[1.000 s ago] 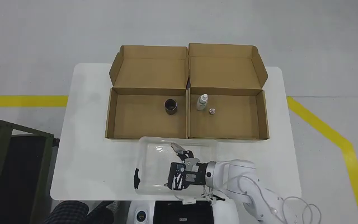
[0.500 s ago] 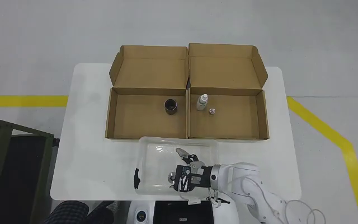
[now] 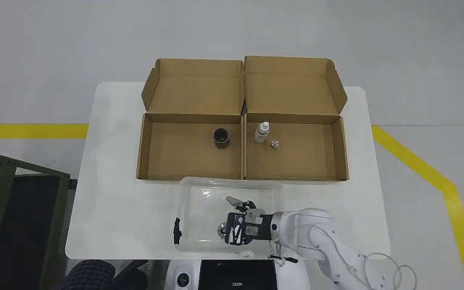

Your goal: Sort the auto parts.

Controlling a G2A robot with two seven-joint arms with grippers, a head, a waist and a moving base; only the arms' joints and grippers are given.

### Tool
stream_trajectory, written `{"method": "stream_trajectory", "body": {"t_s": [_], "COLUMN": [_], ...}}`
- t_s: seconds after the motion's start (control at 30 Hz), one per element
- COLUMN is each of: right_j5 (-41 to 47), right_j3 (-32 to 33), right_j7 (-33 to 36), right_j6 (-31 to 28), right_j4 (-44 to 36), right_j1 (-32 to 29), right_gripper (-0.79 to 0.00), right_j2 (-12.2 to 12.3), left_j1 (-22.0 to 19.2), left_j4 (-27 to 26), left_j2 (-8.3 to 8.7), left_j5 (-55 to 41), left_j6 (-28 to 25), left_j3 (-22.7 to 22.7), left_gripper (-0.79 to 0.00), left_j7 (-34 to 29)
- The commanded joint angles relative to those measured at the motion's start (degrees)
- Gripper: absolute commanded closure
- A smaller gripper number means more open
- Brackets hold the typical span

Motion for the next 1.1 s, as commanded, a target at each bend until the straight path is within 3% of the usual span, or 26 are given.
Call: {"method": "stream_trajectory", "body": {"t_s": [0.0, 0.33, 0.6, 0.77, 0.93, 1.07], "right_j5": [0.1, 0.8, 2.8, 4.1, 4.5, 5.1], "right_j3": [-0.4, -3.0, -5.2, -6.2, -7.3, -7.7], "right_j7": [0.3, 2.2, 4.8, 4.7, 5.9, 6.6], "right_j6": [-0.1, -0.1, -1.1, -0.9, -0.8, -0.6], "right_j4": [0.3, 3.0, 5.4, 6.4, 7.3, 7.3], "right_j1": [0.3, 2.4, 5.0, 5.9, 6.7, 7.1], "right_gripper": [-0.646, -0.628, -0.563, -0.443, -0.376, -0.228], "right_j2": [0.0, -0.3, -0.7, -0.9, -1.1, -1.1], "left_j1": [0.0, 0.0, 0.0, 0.0, 0.0, 0.0], "left_j4": [0.0, 0.0, 0.0, 0.0, 0.0, 0.0], "left_j2": [0.00, 0.00, 0.00, 0.00, 0.00, 0.00], "left_j5": [0.0, 0.0, 0.0, 0.0, 0.0, 0.0], "left_j6": [0.0, 0.0, 0.0, 0.0, 0.0, 0.0], "left_j3": [0.0, 0.0, 0.0, 0.0, 0.0, 0.0], "left_gripper": [-0.785, -0.785, -0.785, -0.785, -0.785, -0.785], "left_j7": [0.0, 0.0, 0.0, 0.0, 0.0, 0.0]}}
